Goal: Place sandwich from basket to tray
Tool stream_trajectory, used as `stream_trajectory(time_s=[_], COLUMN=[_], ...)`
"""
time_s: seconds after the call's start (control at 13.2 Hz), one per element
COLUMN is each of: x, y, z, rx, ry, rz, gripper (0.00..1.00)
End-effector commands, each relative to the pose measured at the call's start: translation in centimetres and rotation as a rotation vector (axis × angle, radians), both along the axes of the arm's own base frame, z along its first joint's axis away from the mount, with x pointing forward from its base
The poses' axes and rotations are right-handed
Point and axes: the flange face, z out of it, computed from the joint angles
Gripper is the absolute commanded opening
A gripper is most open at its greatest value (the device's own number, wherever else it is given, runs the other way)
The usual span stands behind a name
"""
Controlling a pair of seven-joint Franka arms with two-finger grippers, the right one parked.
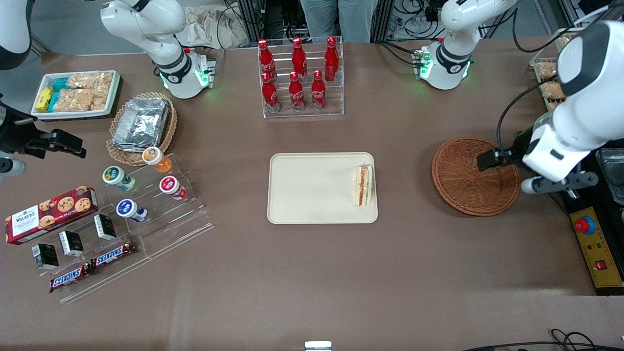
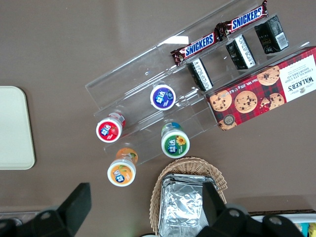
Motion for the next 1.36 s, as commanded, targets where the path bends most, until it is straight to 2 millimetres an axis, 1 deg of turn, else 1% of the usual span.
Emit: stream_trajectory(time_s=[0.0, 0.08, 0.15, 0.23, 0.3, 0.53, 0.68, 0.76, 0.83, 0.91, 1.14, 1.29], x=[-2.2, -2.7, -2.7, -2.3, -2.2, -2.3, -2.3, -2.4, -2.6, -2.6, -3.1, -3.6], y=[-0.8, -1.0, -0.3, 0.7, 0.8, 0.8, 1.2, 1.8, 1.5, 1.9, 2.9, 2.8], z=[2.5, 3.2, 3.4, 4.4, 5.1, 5.2, 5.2, 5.2, 5.1, 5.2, 6.2, 6.6], rx=[-0.003, 0.001, 0.001, -0.007, -0.011, -0.008, -0.006, -0.003, -0.002, -0.001, 0.0, 0.003], ry=[-0.018, -0.017, -0.013, -0.032, -0.042, -0.04, -0.041, -0.027, -0.018, -0.017, -0.03, -0.028], rz=[0.004, 0.005, 0.018, 0.03, 0.032, 0.031, 0.034, 0.042, 0.035, 0.043, 0.061, 0.056], gripper=[1.0, 1.0, 1.0, 1.0, 1.0, 1.0, 1.0, 1.0, 1.0, 1.0, 1.0, 1.0])
